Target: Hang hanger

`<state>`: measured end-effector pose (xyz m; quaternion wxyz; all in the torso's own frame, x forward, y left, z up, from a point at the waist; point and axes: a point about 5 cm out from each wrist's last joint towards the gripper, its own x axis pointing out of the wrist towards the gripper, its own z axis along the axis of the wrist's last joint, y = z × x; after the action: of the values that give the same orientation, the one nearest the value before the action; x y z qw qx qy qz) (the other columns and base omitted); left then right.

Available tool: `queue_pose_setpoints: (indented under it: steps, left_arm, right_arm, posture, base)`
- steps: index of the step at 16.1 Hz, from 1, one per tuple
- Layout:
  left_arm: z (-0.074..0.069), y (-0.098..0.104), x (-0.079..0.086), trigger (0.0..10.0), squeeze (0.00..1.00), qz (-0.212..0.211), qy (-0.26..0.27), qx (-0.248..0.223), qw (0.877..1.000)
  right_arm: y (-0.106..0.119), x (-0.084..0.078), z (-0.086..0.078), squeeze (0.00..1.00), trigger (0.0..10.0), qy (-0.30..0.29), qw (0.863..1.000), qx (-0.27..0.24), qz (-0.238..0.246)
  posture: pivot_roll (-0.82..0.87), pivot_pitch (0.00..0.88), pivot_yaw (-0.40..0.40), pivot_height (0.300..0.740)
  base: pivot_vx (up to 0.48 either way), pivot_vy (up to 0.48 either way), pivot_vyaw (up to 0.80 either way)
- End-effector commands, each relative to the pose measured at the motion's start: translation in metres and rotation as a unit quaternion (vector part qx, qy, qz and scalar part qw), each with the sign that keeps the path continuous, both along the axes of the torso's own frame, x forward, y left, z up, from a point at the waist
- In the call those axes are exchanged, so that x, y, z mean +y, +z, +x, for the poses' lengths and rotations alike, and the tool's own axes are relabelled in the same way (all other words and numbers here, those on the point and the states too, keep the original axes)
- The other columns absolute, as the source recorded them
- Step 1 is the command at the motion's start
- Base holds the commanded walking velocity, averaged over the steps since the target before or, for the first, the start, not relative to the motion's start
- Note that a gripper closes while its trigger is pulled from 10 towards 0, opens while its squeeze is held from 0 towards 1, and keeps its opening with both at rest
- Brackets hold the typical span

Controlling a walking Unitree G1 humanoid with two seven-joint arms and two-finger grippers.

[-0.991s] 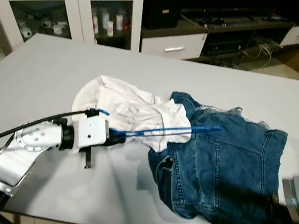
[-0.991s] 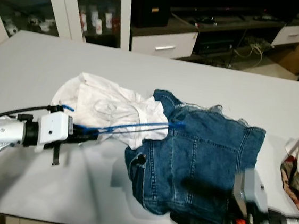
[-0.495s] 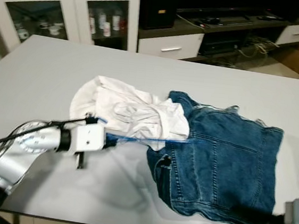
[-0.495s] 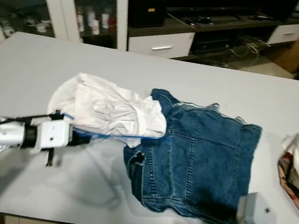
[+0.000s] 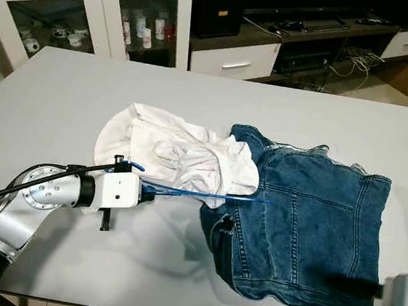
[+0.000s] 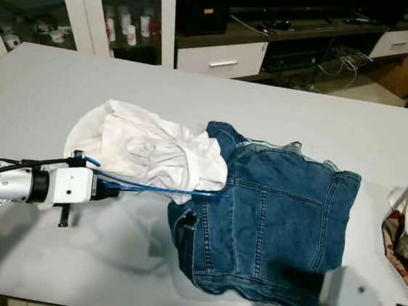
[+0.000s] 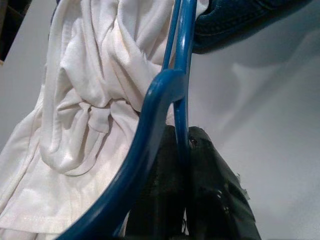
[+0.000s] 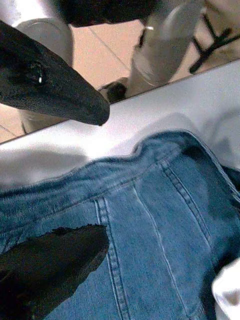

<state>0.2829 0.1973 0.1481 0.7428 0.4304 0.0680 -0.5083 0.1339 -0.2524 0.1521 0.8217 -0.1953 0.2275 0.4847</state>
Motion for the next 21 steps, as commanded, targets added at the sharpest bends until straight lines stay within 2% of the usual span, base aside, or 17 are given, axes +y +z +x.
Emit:
queue_pose_setpoints:
  steps: [1, 4, 6, 8, 10, 11, 12, 13, 14, 15, 16, 17, 20, 21]
  left_arm:
    - [-0.001, -0.004, -0.003, 10.0, 0.0, 0.002, -0.006, 0.009, 1.0]
    - [-0.001, -0.006, -0.009, 10.0, 0.0, -0.004, -0.012, 0.007, 1.0]
    - [-0.001, -0.008, -0.014, 10.0, 0.0, -0.01, -0.014, 0.007, 1.0]
    - [0.0, -0.008, -0.016, 10.0, 0.0, -0.012, -0.015, 0.005, 1.0]
    - [0.001, -0.008, -0.016, 10.0, 0.0, -0.012, -0.016, 0.003, 1.0]
    - [0.001, -0.007, -0.016, 10.0, 0.0, -0.012, -0.016, 0.002, 1.0]
    - [0.002, -0.007, -0.016, 10.0, 0.0, -0.012, -0.016, 0.001, 1.0]
    - [0.002, -0.007, -0.017, 10.0, 0.0, -0.012, -0.016, 0.0, 1.0]
    - [0.002, -0.007, -0.017, 10.0, 0.0, -0.012, -0.016, -0.001, 1.0]
    - [0.002, -0.007, -0.017, 10.0, 0.0, -0.012, -0.016, -0.002, 1.0]
    - [0.001, -0.007, -0.017, 10.0, 0.0, -0.012, -0.015, -0.003, 1.0]
    - [0.001, -0.007, -0.017, 10.0, 0.0, -0.012, -0.015, -0.003, 1.0]
    - [0.0, -0.007, -0.017, 10.0, 0.0, -0.011, -0.015, -0.005, 1.0]
    - [0.0, -0.007, -0.017, 10.0, 0.0, -0.011, -0.014, -0.006, 1.0]
  right_arm:
    - [-0.006, -0.001, -0.002, 0.01, 10.0, 0.001, 1.0, 0.005, -0.01]
    - [-0.026, -0.002, -0.003, 0.01, 10.0, 0.002, 0.999, 0.002, -0.045]
    - [-0.037, 0.002, 0.006, 0.0, 10.0, -0.022, 0.997, -0.044, -0.055]
    - [-0.044, -0.003, 0.014, 0.0, 10.0, -0.044, 0.993, -0.074, -0.08]
    - [-0.05, -0.009, 0.015, 0.0, 10.0, -0.054, 0.992, -0.069, -0.087]
    - [-0.056, -0.014, 0.014, 0.0, 4.9, -0.057, 0.992, -0.053, -0.099]
    - [-0.058, -0.015, 0.013, 0.0, 4.9, -0.055, 0.992, -0.046, -0.104]
    - [-0.062, -0.019, 0.013, 0.0, 5.8, -0.058, 0.991, -0.039, -0.112]
    - [-0.064, -0.02, 0.013, 0.0, 5.8, -0.058, 0.991, -0.038, -0.112]
    - [-0.064, -0.019, 0.014, 0.0, 4.1, -0.056, 0.992, -0.035, -0.108]
    - [-0.066, -0.017, 0.017, 0.0, 1.1, -0.053, 0.992, -0.033, -0.106]
    - [-0.067, -0.015, 0.021, 0.0, 0.0, -0.055, 0.993, -0.031, -0.1]
    - [-0.065, -0.019, 0.035, 0.0, 0.0, -0.095, 0.992, -0.026, -0.076]
    - [-0.069, -0.024, 0.035, 0.0, 0.0, -0.1, 0.992, 0.002, -0.074]
  posture:
    - [-0.09, 0.064, -0.009, 0.74]
    - [-0.09, 0.063, -0.011, 0.74]
    - [-0.09, 0.062, -0.011, 0.74]
    - [-0.08, 0.056, -0.007, 0.74]
    - [-0.08, 0.052, -0.007, 0.74]
    - [-0.08, 0.048, -0.007, 0.74]
    - [-0.08, 0.048, -0.007, 0.74]
    - [-0.08, 0.044, -0.01, 0.74]
    - [-0.07, 0.044, -0.01, 0.74]
    - [-0.07, 0.042, -0.013, 0.74]
    - [-0.07, 0.042, -0.018, 0.74]
    - [-0.06, 0.043, -0.021, 0.74]
    - [-0.05, 0.042, -0.025, 0.74]
    - [-0.05, 0.039, -0.03, 0.74]
  base:
    - [0.0, 0.0, 0.0]
    - [0.0, 0.0, 0.0]
    - [0.0, 0.0, 0.0]
    - [0.0, 0.0, 0.0]
    - [0.0, 0.0, 0.0]
    - [0.0, 0.0, 0.0]
    - [0.0, 0.0, 0.0]
    - [0.0, 0.0, 0.0]
    - [0.0, 0.0, 0.0]
    - [0.0, 0.0, 0.0]
    - [0.0, 0.0, 0.0]
    - [0.0, 0.0, 0.0]
    - [0.0, 0.0, 0.0]
    - [0.0, 0.0, 0.0]
